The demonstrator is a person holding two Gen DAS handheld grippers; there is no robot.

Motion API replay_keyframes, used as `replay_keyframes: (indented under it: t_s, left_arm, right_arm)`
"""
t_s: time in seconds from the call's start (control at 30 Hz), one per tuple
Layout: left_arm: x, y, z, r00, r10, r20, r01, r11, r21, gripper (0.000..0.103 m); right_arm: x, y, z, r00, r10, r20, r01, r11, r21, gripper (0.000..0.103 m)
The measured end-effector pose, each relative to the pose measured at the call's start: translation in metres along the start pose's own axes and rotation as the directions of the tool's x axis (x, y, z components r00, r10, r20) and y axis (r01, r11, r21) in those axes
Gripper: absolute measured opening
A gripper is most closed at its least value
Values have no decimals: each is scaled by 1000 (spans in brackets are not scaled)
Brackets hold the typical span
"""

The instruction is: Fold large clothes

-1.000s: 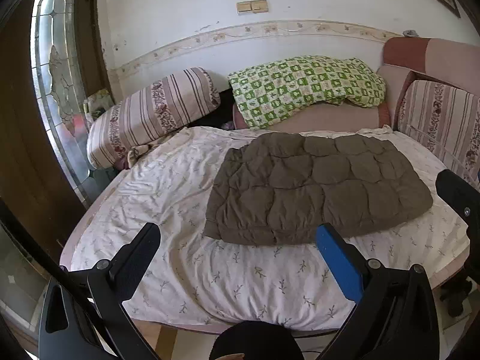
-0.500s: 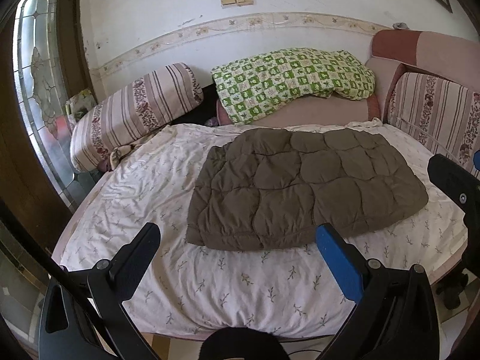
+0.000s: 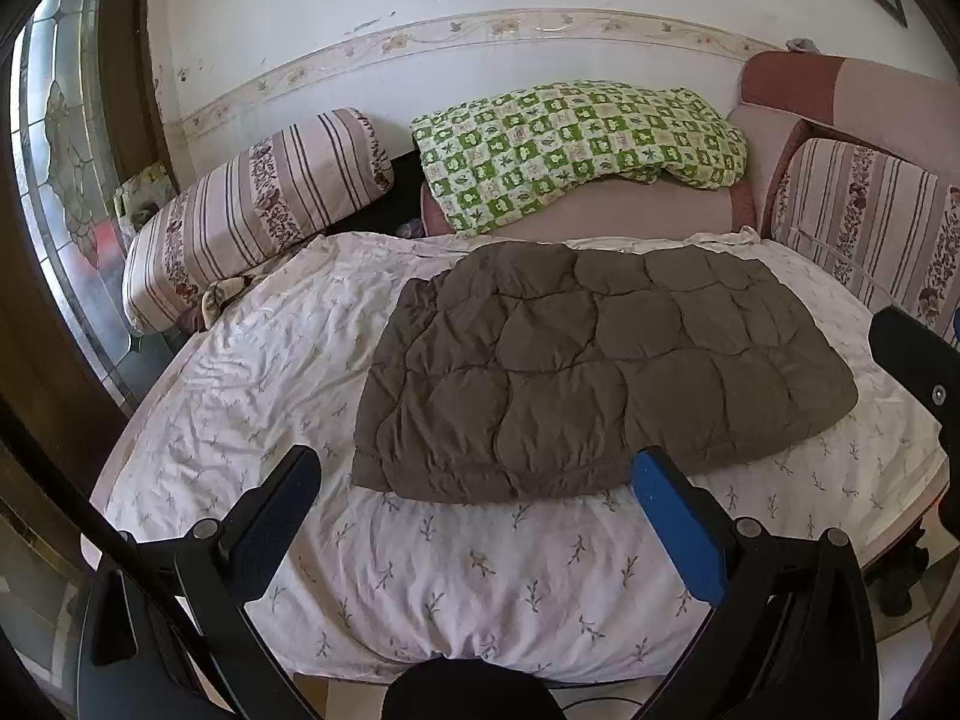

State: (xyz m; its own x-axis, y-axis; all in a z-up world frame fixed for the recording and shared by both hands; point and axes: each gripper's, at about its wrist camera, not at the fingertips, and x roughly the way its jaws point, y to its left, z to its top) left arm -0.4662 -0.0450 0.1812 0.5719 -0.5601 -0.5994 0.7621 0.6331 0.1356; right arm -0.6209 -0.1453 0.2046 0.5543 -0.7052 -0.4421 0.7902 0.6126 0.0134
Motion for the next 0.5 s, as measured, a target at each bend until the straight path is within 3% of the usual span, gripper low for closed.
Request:
replay_keyframes:
  t_s: [0.5]
  left_arm:
    - [-16,6,-5,1000,2,27,-2,1000,-14,103]
  right_arm:
    - [-22,15,-1,1000,0,30,1,1000,-29,100]
